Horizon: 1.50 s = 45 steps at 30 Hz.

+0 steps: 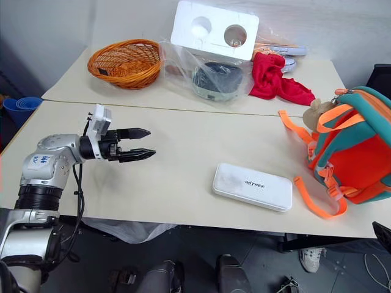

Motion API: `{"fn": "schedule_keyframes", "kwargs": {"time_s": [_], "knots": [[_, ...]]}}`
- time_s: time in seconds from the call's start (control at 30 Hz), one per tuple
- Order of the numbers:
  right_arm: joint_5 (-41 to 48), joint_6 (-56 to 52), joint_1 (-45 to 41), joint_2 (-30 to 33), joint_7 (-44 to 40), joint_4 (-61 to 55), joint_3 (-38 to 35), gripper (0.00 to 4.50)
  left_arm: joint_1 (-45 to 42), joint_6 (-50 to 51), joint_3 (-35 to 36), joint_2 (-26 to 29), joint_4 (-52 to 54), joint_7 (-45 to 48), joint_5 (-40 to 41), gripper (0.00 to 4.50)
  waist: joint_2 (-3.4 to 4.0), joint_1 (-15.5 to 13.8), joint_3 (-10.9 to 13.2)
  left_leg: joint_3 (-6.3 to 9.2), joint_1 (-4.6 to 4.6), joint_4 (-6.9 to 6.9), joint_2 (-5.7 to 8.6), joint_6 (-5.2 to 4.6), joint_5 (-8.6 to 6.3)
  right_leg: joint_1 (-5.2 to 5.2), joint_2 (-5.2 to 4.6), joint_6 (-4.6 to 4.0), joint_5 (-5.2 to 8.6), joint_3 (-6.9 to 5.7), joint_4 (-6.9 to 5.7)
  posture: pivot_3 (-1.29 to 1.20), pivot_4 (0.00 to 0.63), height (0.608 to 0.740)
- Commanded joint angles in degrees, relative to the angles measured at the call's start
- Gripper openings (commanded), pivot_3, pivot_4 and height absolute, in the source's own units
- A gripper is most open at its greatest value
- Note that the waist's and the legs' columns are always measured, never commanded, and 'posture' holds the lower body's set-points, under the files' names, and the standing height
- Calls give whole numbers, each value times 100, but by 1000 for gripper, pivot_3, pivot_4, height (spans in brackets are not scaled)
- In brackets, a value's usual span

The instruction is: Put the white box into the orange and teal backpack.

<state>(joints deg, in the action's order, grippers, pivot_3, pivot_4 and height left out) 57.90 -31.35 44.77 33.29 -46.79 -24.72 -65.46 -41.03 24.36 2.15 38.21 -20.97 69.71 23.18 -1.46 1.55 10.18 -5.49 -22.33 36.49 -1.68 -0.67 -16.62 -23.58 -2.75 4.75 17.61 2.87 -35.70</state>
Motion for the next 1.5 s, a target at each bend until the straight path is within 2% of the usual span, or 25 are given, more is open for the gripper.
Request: {"fn": "schedule_keyframes", "kwargs": {"time_s": [0.03, 0.73, 0.77, 0.83, 0.87, 0.97, 1.17, 1.27, 1.5], "knots": [[92, 50, 12, -62, 122, -141, -91, 4438, -47, -72, -22, 20, 212, 64, -35, 4500, 0, 0, 0, 0, 0, -4, 0, 0, 2, 0, 0, 0, 0, -1, 2, 0, 150, 740], [-120, 13, -244, 146, 556, -377, 210, 4438, 85, 63, -116, 32, 645, -85, -146, 4500, 0, 0, 0, -1, 6, -13, 2, -23, 31, 1, 10, 0, 0, -4, -8, 0, 150, 740], [-179, 1, -224, 186, 528, -436, 270, 4480, 85, 124, -146, -13, 690, -121, -133, 4318, 0, 0, 0, -1, 6, -12, 3, -24, 31, 1, 10, 0, 1, -4, -9, 0, 150, 740], [-149, -89, -250, 343, 414, -666, 462, 4083, 198, 120, -382, -126, 950, -119, -195, 3933, 0, 0, 0, -2, 6, -8, 3, -24, 31, 2, 10, 0, 0, -4, -12, 0, 150, 740], [-117, -141, -290, 453, 357, -761, 564, 3857, 262, 71, -535, -174, 1100, -92, -252, 3601, 0, 2, 0, -2, 6, -4, 3, -24, 31, 3, 10, 2, 0, -3, -13, 0, 150, 740], [-173, -286, -495, 797, 289, -869, 918, 2826, 332, -101, -900, -342, 1247, -125, -500, 2665, -1, 8, 0, -6, 11, 3, 6, -29, 34, 11, 11, 11, -6, 3, -16, 0, 150, 740], [-1160, -328, -1402, 1654, 222, -156, 2162, 822, 188, -596, -1496, -824, 842, -308, -1071, 854, -4, 1, 1, -2, 2, 57, 3, -32, 32, 13, 25, 19, -11, 4, -35, 0, 150, 740], [-1661, -233, -1834, 1904, 87, 247, 2823, 0, 120, -687, -1610, -990, 706, -318, -1180, 25, -4, -2, 1, -2, -3, 65, 6, -40, 32, 13, 25, 26, -15, 6, -33, 0, 150, 740], [-2484, -280, -3115, 2006, 185, 873, 4173, 0, -40, -552, -1822, -1526, 434, -826, -1556, 25, -4, -4, 1, -3, -9, 77, 7, -43, 30, 11, 28, 33, -18, 7, -36, 0, 150, 740]]}}
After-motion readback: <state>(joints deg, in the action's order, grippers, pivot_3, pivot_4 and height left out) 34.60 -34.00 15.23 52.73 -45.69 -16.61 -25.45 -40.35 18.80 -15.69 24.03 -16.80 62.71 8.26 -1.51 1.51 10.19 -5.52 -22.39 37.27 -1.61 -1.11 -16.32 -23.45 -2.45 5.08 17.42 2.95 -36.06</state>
